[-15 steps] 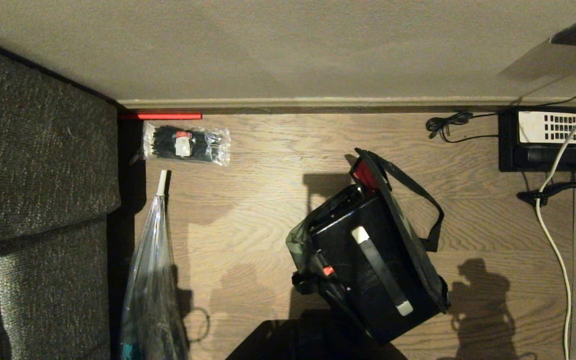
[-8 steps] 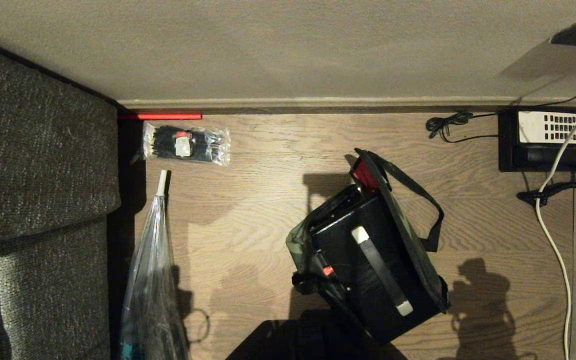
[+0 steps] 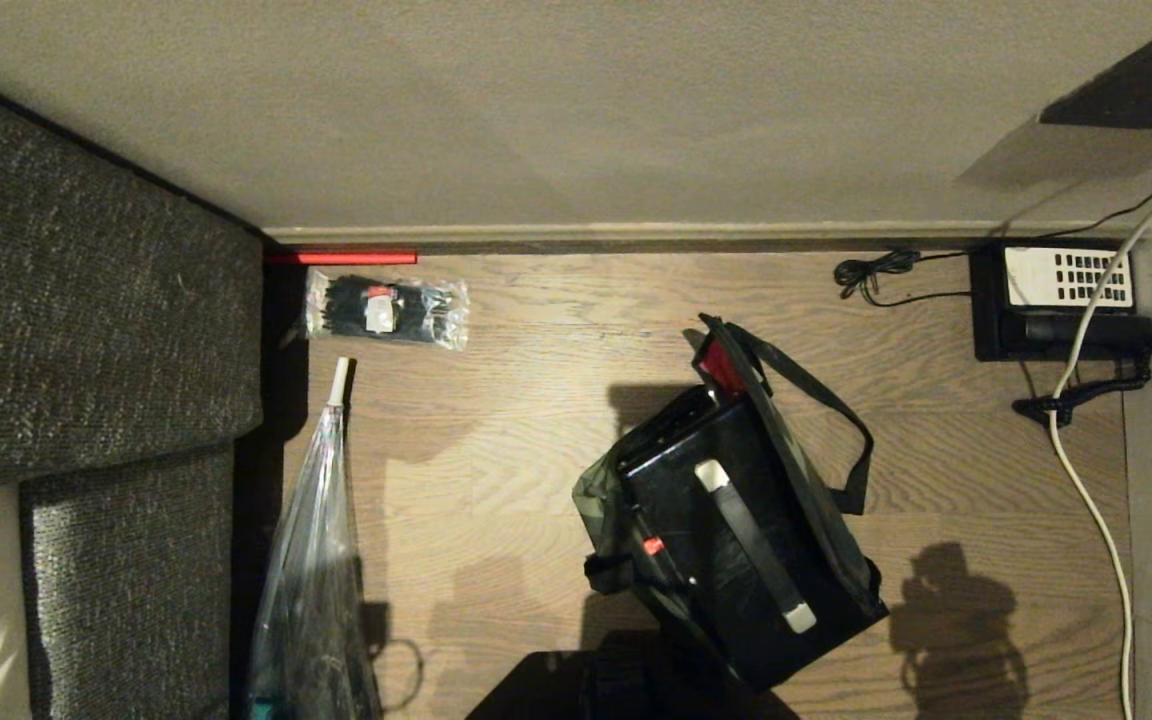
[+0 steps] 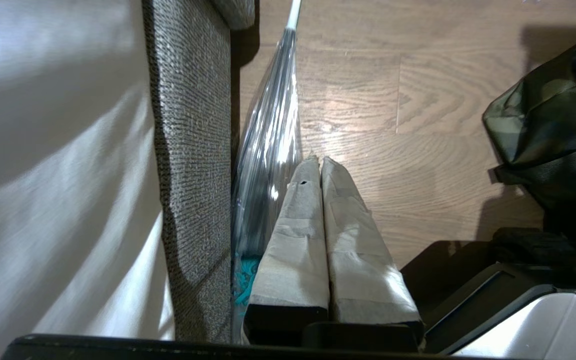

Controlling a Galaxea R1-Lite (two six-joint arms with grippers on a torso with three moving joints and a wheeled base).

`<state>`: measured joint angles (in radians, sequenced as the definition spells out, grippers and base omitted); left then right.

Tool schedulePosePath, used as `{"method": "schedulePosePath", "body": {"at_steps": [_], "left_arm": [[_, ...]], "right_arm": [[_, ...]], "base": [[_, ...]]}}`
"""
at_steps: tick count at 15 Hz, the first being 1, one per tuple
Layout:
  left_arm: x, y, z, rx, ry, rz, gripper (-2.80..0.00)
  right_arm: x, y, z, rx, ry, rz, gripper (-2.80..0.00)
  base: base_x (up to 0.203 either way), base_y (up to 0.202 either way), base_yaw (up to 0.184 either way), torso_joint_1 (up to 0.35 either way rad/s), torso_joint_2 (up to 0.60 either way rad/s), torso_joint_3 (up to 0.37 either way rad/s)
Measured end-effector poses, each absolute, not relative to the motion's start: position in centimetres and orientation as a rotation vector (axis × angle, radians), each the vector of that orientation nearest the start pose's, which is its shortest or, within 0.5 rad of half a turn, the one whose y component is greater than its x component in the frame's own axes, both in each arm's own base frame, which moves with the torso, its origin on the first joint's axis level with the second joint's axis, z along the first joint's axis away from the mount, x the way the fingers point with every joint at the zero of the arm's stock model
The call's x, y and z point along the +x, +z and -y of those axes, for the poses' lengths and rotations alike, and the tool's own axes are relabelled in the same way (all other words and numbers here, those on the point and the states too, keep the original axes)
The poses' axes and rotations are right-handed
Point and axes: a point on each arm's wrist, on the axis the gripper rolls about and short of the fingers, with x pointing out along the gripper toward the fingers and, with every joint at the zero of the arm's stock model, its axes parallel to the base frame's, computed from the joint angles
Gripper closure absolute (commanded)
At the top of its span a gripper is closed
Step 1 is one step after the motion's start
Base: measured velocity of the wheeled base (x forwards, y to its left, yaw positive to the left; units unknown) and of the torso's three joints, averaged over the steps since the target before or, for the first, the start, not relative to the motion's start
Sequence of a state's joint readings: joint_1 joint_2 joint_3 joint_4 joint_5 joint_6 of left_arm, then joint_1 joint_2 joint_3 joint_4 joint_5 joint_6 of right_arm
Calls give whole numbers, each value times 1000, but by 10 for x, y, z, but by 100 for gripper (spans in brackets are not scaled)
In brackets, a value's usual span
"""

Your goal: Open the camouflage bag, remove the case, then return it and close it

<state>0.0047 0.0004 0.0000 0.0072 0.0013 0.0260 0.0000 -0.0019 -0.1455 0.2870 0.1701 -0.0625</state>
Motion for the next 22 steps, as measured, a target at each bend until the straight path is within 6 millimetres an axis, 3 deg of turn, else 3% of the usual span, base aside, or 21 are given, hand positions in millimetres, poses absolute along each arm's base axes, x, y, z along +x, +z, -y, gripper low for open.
{"method": "schedulePosePath", "body": {"at_steps": [22], "left_arm": [[-23,75,0,7,11,-6,0]], "right_arm": [[-38,84,-2,7,70,-167,0]], "base": [[0,0,0,2,2,204]]}}
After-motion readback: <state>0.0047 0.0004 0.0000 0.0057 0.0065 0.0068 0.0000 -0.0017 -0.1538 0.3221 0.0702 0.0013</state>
